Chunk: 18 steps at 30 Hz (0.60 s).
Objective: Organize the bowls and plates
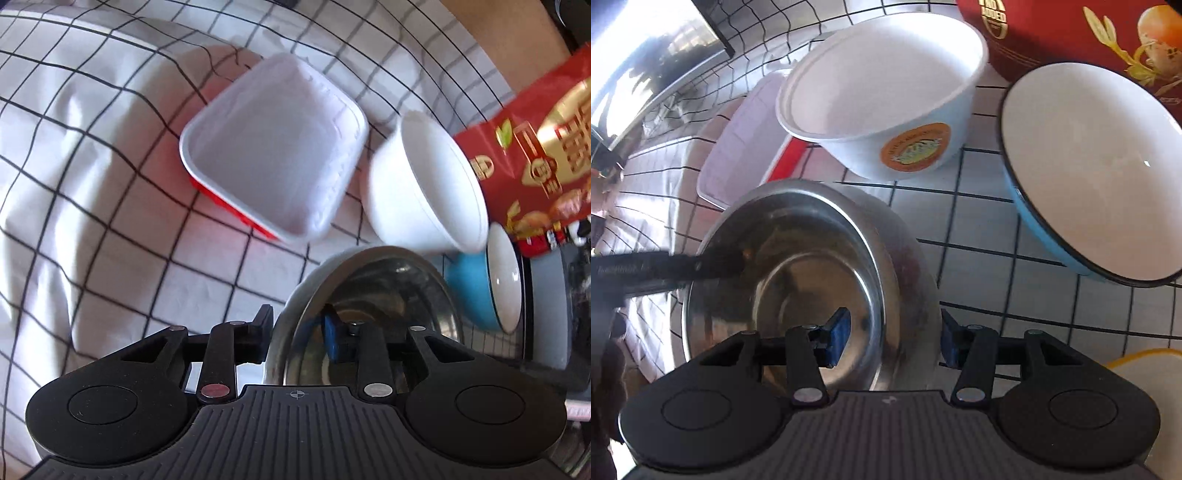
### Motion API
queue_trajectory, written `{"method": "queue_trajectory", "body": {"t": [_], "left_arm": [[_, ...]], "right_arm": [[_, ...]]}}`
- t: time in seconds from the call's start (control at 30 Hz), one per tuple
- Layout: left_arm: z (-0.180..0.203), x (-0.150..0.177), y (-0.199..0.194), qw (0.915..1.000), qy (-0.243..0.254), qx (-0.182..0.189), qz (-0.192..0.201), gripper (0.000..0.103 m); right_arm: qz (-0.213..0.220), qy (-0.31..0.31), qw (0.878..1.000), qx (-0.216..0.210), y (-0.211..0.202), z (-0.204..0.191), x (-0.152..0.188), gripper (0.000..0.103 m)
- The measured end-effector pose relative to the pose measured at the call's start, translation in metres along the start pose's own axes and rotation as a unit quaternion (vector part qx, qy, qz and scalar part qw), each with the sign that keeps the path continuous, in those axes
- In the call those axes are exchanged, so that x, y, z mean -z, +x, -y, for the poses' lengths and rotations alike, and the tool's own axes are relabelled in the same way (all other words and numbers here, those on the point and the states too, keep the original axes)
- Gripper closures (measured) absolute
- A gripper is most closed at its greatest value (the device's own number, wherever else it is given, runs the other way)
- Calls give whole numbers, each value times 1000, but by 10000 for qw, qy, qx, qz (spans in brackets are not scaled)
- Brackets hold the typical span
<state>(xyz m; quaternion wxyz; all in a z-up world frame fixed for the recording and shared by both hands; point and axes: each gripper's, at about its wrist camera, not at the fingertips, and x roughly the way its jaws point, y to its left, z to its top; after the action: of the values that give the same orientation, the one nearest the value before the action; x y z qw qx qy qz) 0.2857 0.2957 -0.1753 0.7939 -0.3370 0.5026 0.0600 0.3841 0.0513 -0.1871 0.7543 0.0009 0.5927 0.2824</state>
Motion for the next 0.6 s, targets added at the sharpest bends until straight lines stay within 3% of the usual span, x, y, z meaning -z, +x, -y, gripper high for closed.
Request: {"method": "queue_trajectory", "body": {"t": [0.13,0.23,0.3,0.33,0.47,0.6], "left_arm": [[17,-2,-21,9983,294,-189,459,73],[50,5,-50,9871,850,-654,1193,73],[73,12,-64,9818,1078,-590,1446,73],[88,16,-67,9813,1192,-380,1466,73],[140,39,-55,9816,1585,539,914,73],[185,75,-13,9769,1996,763,101,73]], "right_arm": [[650,-329,9973,125,-38,2,5,53],[1234,-501,9904,368,-85,21,15,53],[1491,-411,9864,552,-113,48,24,53],[1588,-319,9845,679,-125,63,31,53],[1668,113,9787,1189,-147,118,58,53],[1383,482,9822,1178,-140,157,87,53]]}}
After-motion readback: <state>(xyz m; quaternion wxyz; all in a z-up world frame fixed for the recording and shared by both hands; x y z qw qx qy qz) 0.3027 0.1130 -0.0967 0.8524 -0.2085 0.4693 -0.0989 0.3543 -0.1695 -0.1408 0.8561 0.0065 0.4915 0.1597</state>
